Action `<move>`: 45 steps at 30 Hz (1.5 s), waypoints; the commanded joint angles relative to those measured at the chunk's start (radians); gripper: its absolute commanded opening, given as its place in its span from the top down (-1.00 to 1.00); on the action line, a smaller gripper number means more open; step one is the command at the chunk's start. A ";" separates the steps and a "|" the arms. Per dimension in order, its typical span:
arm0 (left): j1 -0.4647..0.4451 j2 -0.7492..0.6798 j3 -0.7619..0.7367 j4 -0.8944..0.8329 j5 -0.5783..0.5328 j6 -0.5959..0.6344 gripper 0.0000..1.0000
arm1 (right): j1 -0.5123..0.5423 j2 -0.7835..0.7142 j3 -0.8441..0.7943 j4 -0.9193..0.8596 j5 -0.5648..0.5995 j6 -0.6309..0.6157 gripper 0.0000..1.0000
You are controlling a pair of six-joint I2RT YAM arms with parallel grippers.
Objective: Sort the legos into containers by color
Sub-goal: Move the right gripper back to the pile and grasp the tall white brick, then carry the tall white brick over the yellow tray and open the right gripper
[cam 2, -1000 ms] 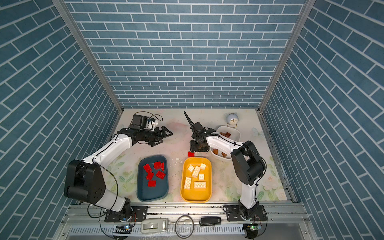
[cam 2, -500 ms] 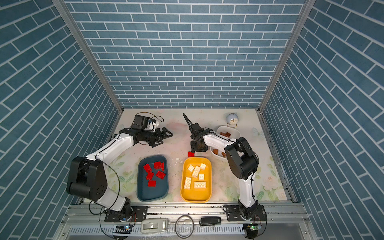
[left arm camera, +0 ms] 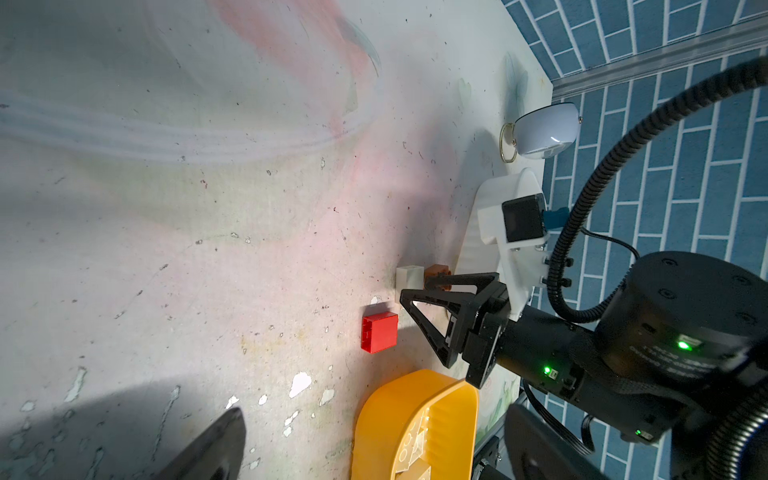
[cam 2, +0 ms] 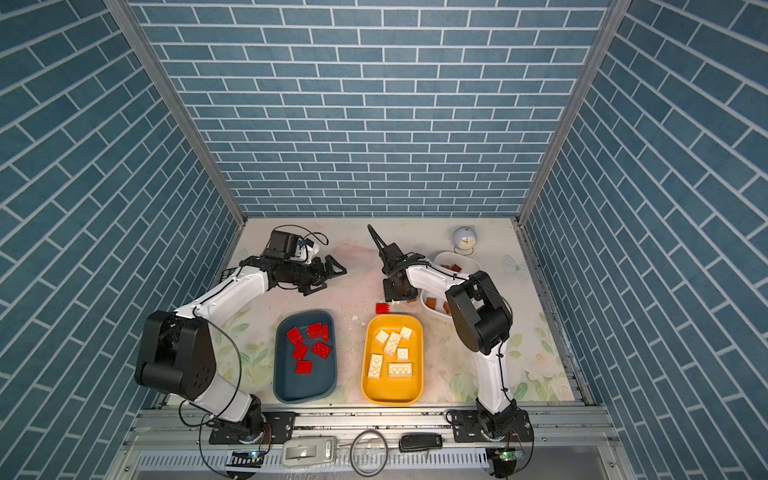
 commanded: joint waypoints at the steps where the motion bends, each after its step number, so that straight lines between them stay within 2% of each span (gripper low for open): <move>1: 0.002 0.010 0.020 -0.023 -0.001 0.022 -0.97 | -0.003 0.035 0.032 -0.031 0.014 -0.027 -0.03; 11: 0.002 0.018 0.028 -0.022 0.001 0.020 -0.97 | -0.001 0.063 0.051 -0.062 0.048 -0.067 0.23; 15: 0.001 0.015 0.034 -0.027 0.003 0.021 -0.97 | -0.001 0.030 0.054 -0.085 0.083 -0.098 0.44; 19: 0.001 0.013 0.042 -0.032 0.004 0.021 -0.97 | -0.003 -0.067 0.050 -0.105 0.102 -0.127 0.48; 22: 0.001 0.011 0.050 -0.037 0.007 0.020 -0.97 | -0.003 -0.164 0.006 -0.107 0.061 -0.145 0.49; 27: 0.001 0.015 0.056 -0.039 0.012 0.019 -0.97 | 0.006 -0.335 -0.117 -0.141 -0.046 -0.139 0.51; 33: 0.001 0.011 0.056 -0.040 0.015 0.019 -0.97 | 0.078 -0.537 -0.290 -0.229 -0.080 -0.093 0.51; 37: -0.001 0.010 0.055 -0.040 0.014 0.018 -0.97 | 0.134 -0.596 -0.368 -0.271 -0.080 -0.079 0.48; 39: 0.000 0.010 0.054 -0.040 0.014 0.016 -0.97 | 0.146 -0.596 -0.391 -0.269 -0.122 -0.079 0.43; 41: -0.001 0.010 0.054 -0.039 0.014 0.016 -0.97 | 0.146 -0.585 -0.391 -0.272 -0.123 -0.092 0.25; 43: 0.000 0.009 0.055 -0.041 0.014 0.016 -0.97 | 0.145 -0.579 -0.366 -0.279 -0.105 -0.106 -0.02; 45: 0.000 0.008 0.055 -0.043 0.014 0.018 -0.97 | 0.134 -0.577 -0.334 -0.281 -0.105 -0.114 -0.13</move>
